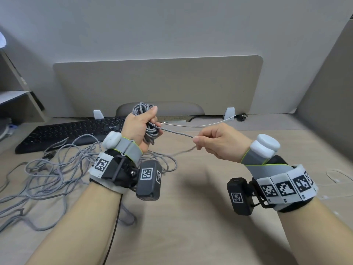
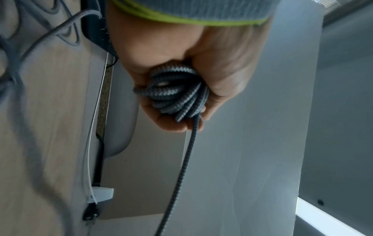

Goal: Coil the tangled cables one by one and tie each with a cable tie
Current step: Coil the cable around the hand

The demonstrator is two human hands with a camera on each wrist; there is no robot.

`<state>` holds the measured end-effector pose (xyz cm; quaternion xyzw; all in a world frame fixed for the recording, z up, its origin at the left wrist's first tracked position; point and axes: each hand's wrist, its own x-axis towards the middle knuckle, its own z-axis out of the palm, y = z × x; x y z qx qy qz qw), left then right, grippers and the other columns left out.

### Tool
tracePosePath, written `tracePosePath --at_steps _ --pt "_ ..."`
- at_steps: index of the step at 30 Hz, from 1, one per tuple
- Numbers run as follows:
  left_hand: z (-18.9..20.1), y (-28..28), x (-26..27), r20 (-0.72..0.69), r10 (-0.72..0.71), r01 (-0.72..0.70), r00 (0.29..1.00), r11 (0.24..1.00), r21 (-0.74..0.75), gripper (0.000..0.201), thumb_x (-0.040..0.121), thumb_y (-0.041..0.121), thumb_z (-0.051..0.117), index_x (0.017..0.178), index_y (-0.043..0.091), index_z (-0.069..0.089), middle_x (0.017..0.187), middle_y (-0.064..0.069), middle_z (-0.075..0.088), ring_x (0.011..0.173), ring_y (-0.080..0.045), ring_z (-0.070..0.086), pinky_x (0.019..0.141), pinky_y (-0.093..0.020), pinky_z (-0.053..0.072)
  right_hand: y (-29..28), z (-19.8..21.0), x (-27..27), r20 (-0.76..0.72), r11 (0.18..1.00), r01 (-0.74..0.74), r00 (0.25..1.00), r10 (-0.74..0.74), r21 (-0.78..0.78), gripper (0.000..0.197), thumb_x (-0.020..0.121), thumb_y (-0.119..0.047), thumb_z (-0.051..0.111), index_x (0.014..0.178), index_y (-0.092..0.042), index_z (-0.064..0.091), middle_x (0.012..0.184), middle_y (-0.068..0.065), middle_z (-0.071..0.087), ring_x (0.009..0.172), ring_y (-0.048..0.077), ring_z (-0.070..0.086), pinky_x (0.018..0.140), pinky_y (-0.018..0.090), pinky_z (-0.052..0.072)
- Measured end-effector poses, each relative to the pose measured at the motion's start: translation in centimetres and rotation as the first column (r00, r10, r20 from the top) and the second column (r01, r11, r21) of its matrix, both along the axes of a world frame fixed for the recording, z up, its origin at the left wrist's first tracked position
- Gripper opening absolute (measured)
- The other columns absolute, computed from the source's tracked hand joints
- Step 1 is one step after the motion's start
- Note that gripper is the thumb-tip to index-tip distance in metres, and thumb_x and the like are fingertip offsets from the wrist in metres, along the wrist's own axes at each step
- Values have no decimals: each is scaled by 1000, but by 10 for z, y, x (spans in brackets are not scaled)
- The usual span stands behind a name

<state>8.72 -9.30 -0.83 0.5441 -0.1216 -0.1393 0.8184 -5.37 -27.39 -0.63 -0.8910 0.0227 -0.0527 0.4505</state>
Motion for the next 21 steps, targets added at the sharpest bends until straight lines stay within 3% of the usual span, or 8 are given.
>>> tracePosePath --at_steps 4,8,13,18,21 --pt "5 13 11 -61 -9 4 998 997 -80 35 94 22 62 63 21 45 52 6 34 43 -9 40 44 -20 36 -4 0 -1 -19 999 33 999 -34 -31 38 93 -41 60 65 -15 64 49 -6 38 47 16 30 46 23 27" --pt "9 16 8 8 -38 38 999 999 -37 40 92 20 65 58 20 43 51 3 32 39 -12 38 44 -23 37 -4 -5 2 -14 993 74 997 -76 -96 34 95 -35 58 70 -13 64 55 -3 39 46 14 30 48 24 28" --pt "10 0 -16 167 -183 151 969 970 191 28 89 11 67 67 12 50 53 -2 43 39 -16 44 43 -26 42 -3 -12 6 -26 976 113 992 -120 -186 21 95 -25 56 79 -14 64 61 -5 49 52 11 40 53 24 34" --pt "3 -15 -41 274 -359 195 892 854 481 22 84 12 74 77 10 53 57 -2 55 37 -18 48 38 -22 37 -2 -11 6 45 981 135 990 -130 -142 20 94 -19 55 74 -18 58 56 -7 50 48 10 42 52 24 34" --pt "-5 -24 -49 243 -459 266 854 788 555 33 81 19 78 93 -3 56 77 -22 67 39 -19 52 43 -26 39 -2 -10 8 81 988 142 987 -137 -56 22 95 -16 54 73 -18 56 51 -6 50 43 11 42 47 23 34"
